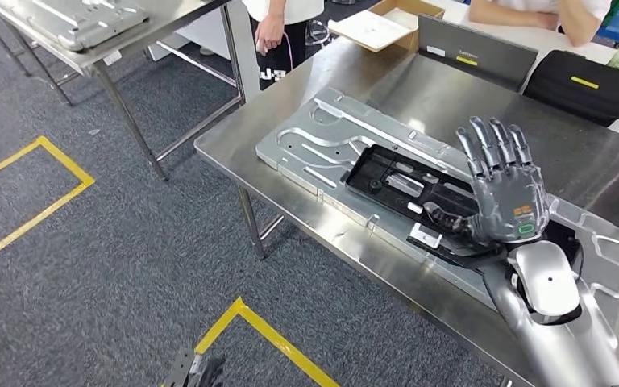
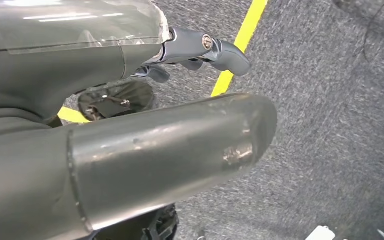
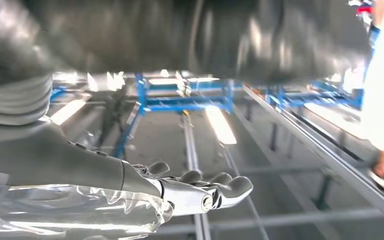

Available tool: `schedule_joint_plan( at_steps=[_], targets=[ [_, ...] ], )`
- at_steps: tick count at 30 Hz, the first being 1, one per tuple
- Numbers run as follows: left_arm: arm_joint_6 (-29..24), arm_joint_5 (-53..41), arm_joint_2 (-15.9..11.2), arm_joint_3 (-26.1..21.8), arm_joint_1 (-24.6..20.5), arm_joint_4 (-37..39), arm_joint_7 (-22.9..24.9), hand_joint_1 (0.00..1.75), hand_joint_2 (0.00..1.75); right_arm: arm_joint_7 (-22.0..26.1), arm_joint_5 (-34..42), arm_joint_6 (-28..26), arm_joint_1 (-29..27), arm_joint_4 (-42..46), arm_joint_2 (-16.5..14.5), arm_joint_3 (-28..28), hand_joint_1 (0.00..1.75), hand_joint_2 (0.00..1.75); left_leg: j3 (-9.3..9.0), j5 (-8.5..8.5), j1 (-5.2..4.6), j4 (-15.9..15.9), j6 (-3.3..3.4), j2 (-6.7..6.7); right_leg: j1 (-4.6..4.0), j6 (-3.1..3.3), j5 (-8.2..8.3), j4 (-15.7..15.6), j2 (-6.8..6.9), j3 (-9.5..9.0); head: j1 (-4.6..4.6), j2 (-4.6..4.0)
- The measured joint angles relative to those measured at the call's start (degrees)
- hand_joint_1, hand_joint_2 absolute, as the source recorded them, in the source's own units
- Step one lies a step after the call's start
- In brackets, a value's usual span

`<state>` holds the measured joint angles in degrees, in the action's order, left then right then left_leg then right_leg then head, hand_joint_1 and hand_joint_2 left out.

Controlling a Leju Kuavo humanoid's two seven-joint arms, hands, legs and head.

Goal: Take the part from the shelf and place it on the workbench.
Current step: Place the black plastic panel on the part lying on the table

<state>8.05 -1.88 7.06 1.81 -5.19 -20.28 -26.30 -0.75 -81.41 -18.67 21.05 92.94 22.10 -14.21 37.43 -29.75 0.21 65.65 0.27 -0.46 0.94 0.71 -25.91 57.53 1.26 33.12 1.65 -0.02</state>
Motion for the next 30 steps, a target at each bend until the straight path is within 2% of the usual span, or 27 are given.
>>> schedule_joint_plan(
  at_steps=[1, 2, 3, 4, 5, 7, 8, 9, 11, 12, 13, 14, 15, 16, 17, 18, 19, 20, 21, 23, 24, 25, 27, 28, 30],
  targets=[
    [0.0, 0.0, 0.0, 0.0, -0.1, 0.0, 0.1, 0.0, 0.0, -0.1, -0.5, -0.6, -0.4, 0.2, -0.2, -0.8, 0.0, 1.75, 1.95, -1.82, 0.08, 4.1, -0.2, 0.04, -0.05, 0.15, -0.05, 0.0, 0.38, 0.0, 0.02, 0.0],
    [0.0, 0.0, 0.1, 0.0, 0.0, 0.0, 0.3, 0.0, 0.0, -0.2, -0.8, -1.3, -1.0, 0.2, -0.5, -1.6, 0.0, 1.75, 3.58, -2.91, 0.14, 7.4, -0.35, 0.06, -0.12, 0.24, -0.1, 0.0, 0.79, -0.01, 0.02, 0.0],
    [0.0, 0.0, 0.1, 0.0, 0.0, 0.0, 0.4, 0.0, 0.0, -0.3, -0.9, -1.9, -1.5, 0.2, -0.8, -2.3, 0.0, 1.75, 4.36, -2.94, 0.16, 8.8, -0.43, 0.09, -0.18, 0.29, -0.17, 0.1, 1.22, -0.02, 0.02, 0.0],
    [0.0, 0.0, 0.1, 0.0, 0.1, 0.0, 0.4, 0.0, 0.0, -0.5, -1.0, -2.4, -2.0, 0.3, -1.1, -2.9, 0.0, 1.75, 4.01, -1.85, 0.16, 8.0, -0.44, 0.18, -0.22, 0.29, -0.26, 0.2, 1.65, -0.04, 0.02, 0.0],
    [0.0, 0.0, 0.1, 0.0, 0.1, 0.0, 0.5, 0.0, 0.0, -0.7, -1.0, -2.8, -2.3, 0.4, -1.4, -3.4, 0.0, 1.75, 2.55, 0.07, 0.15, 5.0, -0.34, 0.53, -0.23, 0.22, -0.39, 0.3, 2.07, -0.1, 0.02, 0.0],
    [-0.1, 0.0, 0.1, 0.0, 0.0, 0.0, 0.5, 0.0, 0.0, -1.0, -1.1, -3.6, -3.0, 0.8, -1.8, -4.1, 0.0, 1.75, -1.38, 3.43, -0.13, -2.9, 0.09, 2.67, -0.44, -0.12, -0.78, 0.6, 2.85, -0.25, 0.02, 0.0],
    [-0.1, 0.1, 0.1, 0.0, -0.1, 0.0, 0.5, 0.0, 0.0, -1.2, -1.1, -4.1, -3.5, 0.9, -1.9, -4.4, 0.0, 1.75, -2.63, 4.16, -0.29, -5.5, 0.43, 3.56, -0.6, -0.36, -0.96, 0.8, 3.25, -0.31, -0.01, 0.0],
    [-0.1, 0.1, 0.1, 0.0, -0.1, 0.0, 0.5, 0.0, 0.0, -1.3, -1.1, -4.5, -4.2, 1.1, -2.0, -4.5, 0.0, 1.75, -3.16, 4.28, -0.45, -6.7, 0.73, 4.06, -0.81, -0.6, -1.1, 0.9, 3.69, -0.36, -0.03, 0.0],
    [-0.2, 0.1, 0.1, 0.0, 0.1, 0.0, 0.7, 0.0, 0.0, -1.6, -1.4, -5.3, -5.6, 1.5, -2.2, -4.8, 0.0, 1.75, -3.1, 4.3, -0.54, -7.1, 1.36, 3.02, -0.95, -1.1, -1.25, 0.8, 4.81, -0.53, -0.06, 0.0],
    [-0.2, 0.2, 0.1, 0.0, 0.2, 0.0, 0.7, 0.0, 0.0, -1.6, -1.6, -5.6, -6.2, 1.8, -2.3, -5.0, 0.0, 1.75, -3.14, 4.47, -0.47, -7.3, 1.68, 2.41, -0.84, -1.42, -1.56, 1.0, 4.61, -0.61, -0.04, 0.0],
    [-0.2, 0.2, 0.1, 0.0, 0.3, 0.0, 0.8, 0.0, 0.0, -1.7, -1.7, -5.9, -6.7, 2.0, -2.4, -5.2, 0.0, 1.75, -3.2, 4.66, -0.36, -7.6, 2.03, 1.8, -0.65, -1.73, -2.33, 1.8, 3.68, -0.37, -0.04, 0.0],
    [-0.2, 0.2, 0.1, 0.0, 0.3, 0.0, 0.8, 0.0, 0.0, -1.8, -1.8, -6.1, -7.2, 2.2, -2.5, -5.3, 0.0, 1.75, -3.27, 4.86, -0.21, -7.8, 2.35, 1.26, -0.49, -2.02, -3.77, 3.8, 2.25, 0.44, -0.05, 0.0],
    [-0.2, 0.2, 0.2, 0.0, 0.3, 0.0, 0.8, 0.0, 0.0, -1.8, -1.9, -6.3, -7.7, 2.3, -2.5, -5.4, 0.0, 1.75, -3.28, 4.99, -0.13, -7.9, 2.56, 0.71, -0.33, -2.23, -5.66, 7.0, 0.6, 1.83, -0.06, 0.0],
    [-0.2, 0.2, 0.2, 0.0, 0.2, 0.0, 0.9, 0.0, 0.0, -1.9, -2.0, -6.4, -8.2, 2.4, -2.5, -5.5, 0.0, 1.75, -3.23, 5.06, -0.13, -7.9, 2.67, 0.08, -0.29, -2.33, -7.59, 10.8, -0.43, 3.67, -0.07, 0.0],
    [-0.1, 0.2, 0.3, 0.0, 0.2, 0.0, 0.9, 0.0, 0.0, -1.9, -2.1, -6.4, -8.7, 2.4, -2.6, -5.5, 0.0, 1.75, -3.18, 5.09, -0.16, -7.9, 2.73, -0.59, -0.28, -2.39, -9.0, 14.4, -0.86, 5.45, -0.07, 0.0],
    [-0.1, 0.2, 0.3, 0.0, 0.3, 0.0, 0.9, 0.0, 0.0, -1.9, -2.1, -6.4, -9.1, 2.4, -2.6, -5.6, 0.0, 1.75, -3.15, 5.11, -0.2, -7.9, 2.76, -1.32, -0.28, -2.38, -9.31, 16.5, -0.99, 6.57, -0.06, 0.0],
    [0.0, 0.2, 0.3, 0.0, 0.3, 0.0, 0.9, 0.0, 0.0, -1.9, -2.2, -6.4, -9.4, 2.4, -2.7, -5.7, 0.0, 1.75, -3.13, 5.12, -0.22, -7.8, 2.76, -2.07, -0.28, -2.29, -8.47, 16.6, -1.07, 6.72, -0.06, 0.0],
    [0.0, 0.2, 0.3, 0.0, 0.3, 0.0, 0.9, 0.0, 0.0, -1.9, -2.4, -6.4, -9.5, 2.5, -2.7, -5.7, 0.0, 1.75, -3.14, 5.11, -0.23, -7.7, 2.75, -2.84, -0.28, -2.11, -6.61, 14.3, -1.32, 5.75, -0.05, 0.0],
    [0.1, 0.2, 0.3, 0.0, 0.2, 0.0, 0.9, 0.0, 0.0, -1.9, -2.6, -6.5, -9.4, 2.5, -2.7, -5.7, 0.0, 1.75, -3.16, 5.1, -0.23, -7.5, 2.72, -3.58, -0.29, -1.82, -4.25, 10.5, -2.08, 4.01, -0.06, 0.0],
    [0.3, 0.3, 0.5, 0.0, 0.1, 0.0, 0.9, 0.0, 0.0, -1.9, -3.1, -6.5, -9.2, 2.7, -2.7, -5.6, 0.0, 1.75, -2.93, 5.15, -0.26, -7.3, 2.42, -4.91, -0.25, -1.21, -1.35, 3.4, -4.81, 0.86, -0.05, 0.0],
    [0.3, 0.3, 0.6, 0.0, 0.1, 0.0, 0.9, 0.0, 0.0, -1.8, -3.3, -6.6, -9.0, 2.8, -2.6, -5.5, 0.0, 1.75, -2.69, 5.25, -0.18, -7.3, 2.16, -5.49, -0.29, -1.03, -0.92, 1.7, -5.7, 0.15, -0.05, 0.0],
    [0.4, 0.3, 0.7, 0.0, 0.1, 0.0, 0.9, 0.0, 0.0, -1.8, -3.4, -6.7, -8.7, 2.9, -2.5, -5.4, 0.0, 1.75, -2.43, 5.39, -0.05, -7.3, 1.82, -6.09, -0.35, -0.95, -1.04, 1.1, -5.97, -0.02, -0.07, 0.0],
    [0.6, 0.3, 0.7, 0.0, 0.2, 0.0, 0.8, 0.0, 0.0, -1.7, -3.4, -6.8, -7.8, 3.3, -2.3, -5.0, 0.0, 1.75, -2.14, 5.56, 0.07, -7.4, 1.14, -6.98, -0.24, -0.69, -0.73, 0.5, -4.58, -0.27, -0.09, 0.0],
    [0.6, 0.3, 0.6, 0.0, 0.3, 0.0, 0.8, 0.0, 0.0, -1.5, -3.4, -6.8, -7.2, 3.5, -2.3, -4.7, 0.0, 1.75, -1.87, 5.11, -0.06, -6.8, 0.84, -6.3, -0.06, -0.43, -0.56, 0.1, -3.89, -0.53, -0.01, 0.0],
    [0.6, 0.4, 0.6, 0.0, 0.2, 0.0, 0.7, 0.0, 0.0, -1.2, -3.2, -6.9, -5.9, 4.1, -2.1, -4.2, 0.0, 1.75, 0.18, 2.32, -0.17, -2.2, 0.33, -3.14, 0.17, 0.11, -0.33, -0.5, -2.24, -0.98, 0.16, 0.0]
  ],
)
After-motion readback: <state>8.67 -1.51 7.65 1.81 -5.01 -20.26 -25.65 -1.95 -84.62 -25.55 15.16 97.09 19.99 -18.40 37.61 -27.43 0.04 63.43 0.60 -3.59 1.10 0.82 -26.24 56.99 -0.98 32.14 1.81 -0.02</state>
